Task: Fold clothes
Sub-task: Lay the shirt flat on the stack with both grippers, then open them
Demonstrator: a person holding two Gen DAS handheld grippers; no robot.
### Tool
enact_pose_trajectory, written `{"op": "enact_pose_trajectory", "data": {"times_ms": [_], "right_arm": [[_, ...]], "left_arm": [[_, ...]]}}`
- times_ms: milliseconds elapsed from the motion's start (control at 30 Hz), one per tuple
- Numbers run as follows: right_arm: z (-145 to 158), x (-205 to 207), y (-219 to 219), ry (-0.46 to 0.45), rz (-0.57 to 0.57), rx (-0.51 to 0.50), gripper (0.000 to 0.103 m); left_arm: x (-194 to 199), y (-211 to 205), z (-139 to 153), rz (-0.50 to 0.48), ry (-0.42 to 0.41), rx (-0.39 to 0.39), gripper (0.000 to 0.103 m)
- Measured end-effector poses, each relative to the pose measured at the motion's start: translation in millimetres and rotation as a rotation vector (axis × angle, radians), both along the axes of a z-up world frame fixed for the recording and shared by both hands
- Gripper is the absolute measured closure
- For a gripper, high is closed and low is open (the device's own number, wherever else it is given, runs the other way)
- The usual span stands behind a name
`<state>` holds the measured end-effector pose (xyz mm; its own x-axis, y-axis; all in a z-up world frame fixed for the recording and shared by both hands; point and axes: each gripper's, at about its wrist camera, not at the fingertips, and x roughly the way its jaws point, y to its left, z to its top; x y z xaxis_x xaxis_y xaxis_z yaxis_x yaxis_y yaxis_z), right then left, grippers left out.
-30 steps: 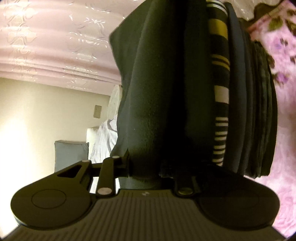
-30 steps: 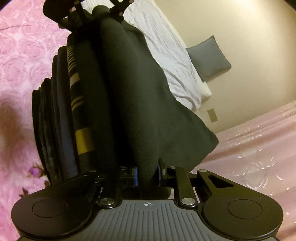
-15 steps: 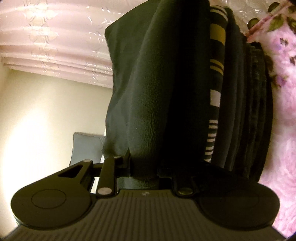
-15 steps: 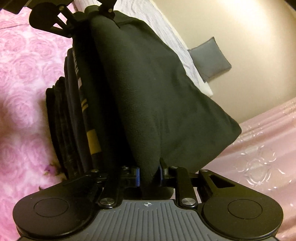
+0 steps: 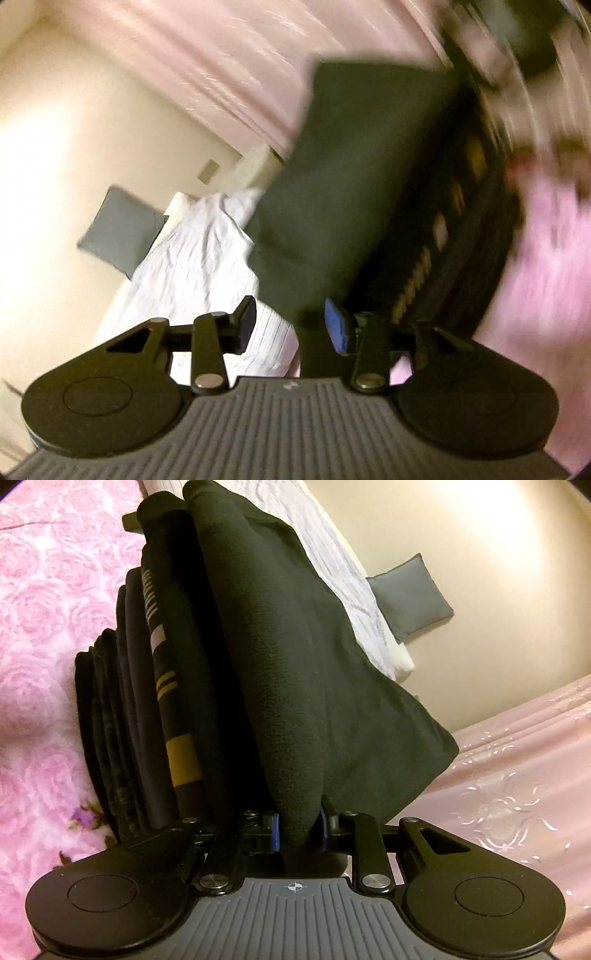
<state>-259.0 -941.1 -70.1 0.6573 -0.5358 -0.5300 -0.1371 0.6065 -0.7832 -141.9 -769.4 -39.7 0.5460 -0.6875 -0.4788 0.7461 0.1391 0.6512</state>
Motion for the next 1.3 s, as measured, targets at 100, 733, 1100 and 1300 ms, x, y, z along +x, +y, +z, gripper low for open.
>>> {"op": "enact_pose_trajectory", "data": {"times_ms": [100, 733, 1100, 1300], "right_arm": [[-7.0, 2.6, 0.9, -0.006, -0.011, 0.001, 0.079], [61.2, 0.3, -95.7, -0.423, -0.364, 1.085, 0.065], [71.7, 5.7, -103.3, -0.422, -0.389, 1.071, 0.064], [83.1, -2.6, -99.3, -0.478, -0.414, 1.049, 0.064]], "left_arm": [[16.0, -20.4, 22.5, 0.046, 0.150, -0.112, 0.067], [73.6, -89.2, -10.9, 0.123, 0.330, -0.016, 0.079], [80.7, -90.8, -3.4, 0.148, 0.354, -0.017, 0.079], [85.9, -88.6, 8.7, 0.171, 0.354, -0.033, 0.068]]}}
